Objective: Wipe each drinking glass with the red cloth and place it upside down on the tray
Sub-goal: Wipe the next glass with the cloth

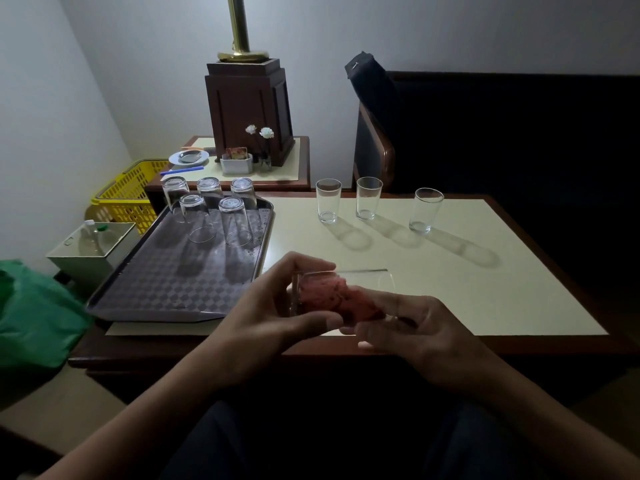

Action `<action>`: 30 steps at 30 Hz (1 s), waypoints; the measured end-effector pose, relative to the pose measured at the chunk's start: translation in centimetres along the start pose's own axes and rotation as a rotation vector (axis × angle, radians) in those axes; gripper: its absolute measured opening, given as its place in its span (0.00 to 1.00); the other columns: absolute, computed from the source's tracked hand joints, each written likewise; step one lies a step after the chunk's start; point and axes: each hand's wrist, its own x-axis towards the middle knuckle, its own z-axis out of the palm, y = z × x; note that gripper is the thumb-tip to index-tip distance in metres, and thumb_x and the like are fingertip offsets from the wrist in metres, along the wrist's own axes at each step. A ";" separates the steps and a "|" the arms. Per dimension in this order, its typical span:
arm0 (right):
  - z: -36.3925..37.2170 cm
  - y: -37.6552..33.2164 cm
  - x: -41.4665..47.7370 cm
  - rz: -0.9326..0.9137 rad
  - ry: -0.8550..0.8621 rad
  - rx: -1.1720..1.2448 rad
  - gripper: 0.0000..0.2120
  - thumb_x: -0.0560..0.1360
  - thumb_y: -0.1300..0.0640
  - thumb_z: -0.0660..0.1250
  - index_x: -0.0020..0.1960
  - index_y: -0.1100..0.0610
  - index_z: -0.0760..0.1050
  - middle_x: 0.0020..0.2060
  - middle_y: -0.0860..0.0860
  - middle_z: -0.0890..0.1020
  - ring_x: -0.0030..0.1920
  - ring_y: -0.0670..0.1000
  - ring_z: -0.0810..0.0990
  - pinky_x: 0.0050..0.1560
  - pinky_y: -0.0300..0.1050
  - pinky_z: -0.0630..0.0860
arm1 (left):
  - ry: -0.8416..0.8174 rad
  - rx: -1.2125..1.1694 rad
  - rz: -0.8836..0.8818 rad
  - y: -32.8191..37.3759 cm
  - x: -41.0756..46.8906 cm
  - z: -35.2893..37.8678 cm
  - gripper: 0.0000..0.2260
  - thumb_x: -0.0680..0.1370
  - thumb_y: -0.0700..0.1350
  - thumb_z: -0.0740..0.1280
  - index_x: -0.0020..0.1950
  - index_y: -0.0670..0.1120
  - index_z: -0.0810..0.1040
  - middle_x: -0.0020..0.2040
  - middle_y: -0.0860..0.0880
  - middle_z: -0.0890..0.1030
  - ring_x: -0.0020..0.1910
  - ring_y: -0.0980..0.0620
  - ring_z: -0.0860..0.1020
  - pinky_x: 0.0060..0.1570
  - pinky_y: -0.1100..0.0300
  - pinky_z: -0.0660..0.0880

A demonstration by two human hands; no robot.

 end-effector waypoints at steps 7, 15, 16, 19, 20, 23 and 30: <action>0.1 0.3 0.2 -0.151 0.032 -0.360 0.23 0.81 0.60 0.71 0.71 0.39 0.79 0.73 0.38 0.78 0.75 0.44 0.75 0.75 0.49 0.74 | -0.044 -0.321 -0.333 0.7 0.2 0.9 0.19 0.80 0.48 0.69 0.67 0.40 0.74 0.53 0.39 0.83 0.37 0.46 0.78 0.32 0.60 0.76; 0.0 -0.5 0.0 -0.056 0.017 -0.134 0.19 0.80 0.60 0.71 0.69 0.46 0.82 0.66 0.44 0.84 0.69 0.46 0.81 0.66 0.41 0.78 | -0.018 -0.011 -0.039 0.5 0.1 0.1 0.22 0.73 0.38 0.78 0.64 0.46 0.76 0.51 0.44 0.84 0.47 0.46 0.84 0.47 0.56 0.82; 0.1 -0.3 0.0 -0.091 0.048 -0.249 0.21 0.81 0.59 0.71 0.70 0.43 0.81 0.68 0.41 0.82 0.71 0.45 0.79 0.68 0.41 0.76 | -0.033 -0.143 -0.146 0.8 0.2 0.4 0.21 0.75 0.42 0.77 0.66 0.45 0.75 0.50 0.45 0.84 0.43 0.47 0.83 0.43 0.58 0.81; 0.2 -0.1 -0.1 -0.086 0.033 -0.425 0.26 0.82 0.60 0.72 0.74 0.38 0.76 0.69 0.36 0.80 0.72 0.41 0.76 0.71 0.45 0.74 | -0.069 -0.336 -0.294 0.6 0.6 0.4 0.23 0.76 0.49 0.72 0.65 0.38 0.74 0.46 0.43 0.82 0.36 0.48 0.78 0.34 0.60 0.76; 0.3 -0.3 -0.1 -0.019 0.030 -0.319 0.25 0.82 0.62 0.71 0.74 0.40 0.77 0.64 0.39 0.84 0.67 0.40 0.80 0.66 0.41 0.75 | -0.051 -0.258 -0.255 0.3 0.7 0.1 0.22 0.75 0.47 0.73 0.64 0.38 0.74 0.45 0.43 0.82 0.37 0.48 0.78 0.35 0.60 0.76; 0.2 -0.2 0.1 0.080 0.065 -0.130 0.20 0.80 0.63 0.73 0.67 0.45 0.83 0.56 0.47 0.89 0.60 0.46 0.86 0.64 0.47 0.79 | 0.002 0.056 -0.061 -0.3 0.6 -0.7 0.22 0.72 0.41 0.80 0.62 0.45 0.77 0.46 0.46 0.83 0.44 0.47 0.83 0.46 0.57 0.81; -2.1 0.3 0.2 0.298 0.219 0.366 0.17 0.71 0.49 0.75 0.58 0.49 0.88 0.61 0.51 0.87 0.67 0.55 0.82 0.71 0.66 0.76 | 0.082 0.206 0.123 -1.3 1.0 -2.6 0.24 0.66 0.36 0.81 0.57 0.50 0.80 0.64 0.49 0.80 0.54 0.40 0.82 0.53 0.55 0.82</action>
